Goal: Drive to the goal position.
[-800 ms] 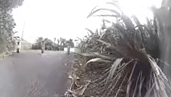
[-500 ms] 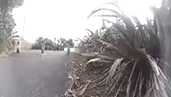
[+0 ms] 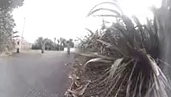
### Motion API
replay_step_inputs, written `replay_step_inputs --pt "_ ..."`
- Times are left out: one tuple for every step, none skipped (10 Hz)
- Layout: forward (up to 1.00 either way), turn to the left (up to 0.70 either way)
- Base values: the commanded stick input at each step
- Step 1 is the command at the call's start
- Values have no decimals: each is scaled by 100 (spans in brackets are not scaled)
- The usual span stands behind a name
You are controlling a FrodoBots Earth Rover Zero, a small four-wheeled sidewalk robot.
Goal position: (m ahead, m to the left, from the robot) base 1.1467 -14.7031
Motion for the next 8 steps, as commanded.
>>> replay_step_inputs --pt "0 70" --pt "0 70" --pt "0 70" --pt "0 70" --pt "0 70" --pt "0 70" --pt "0 70" --pt "0 70"
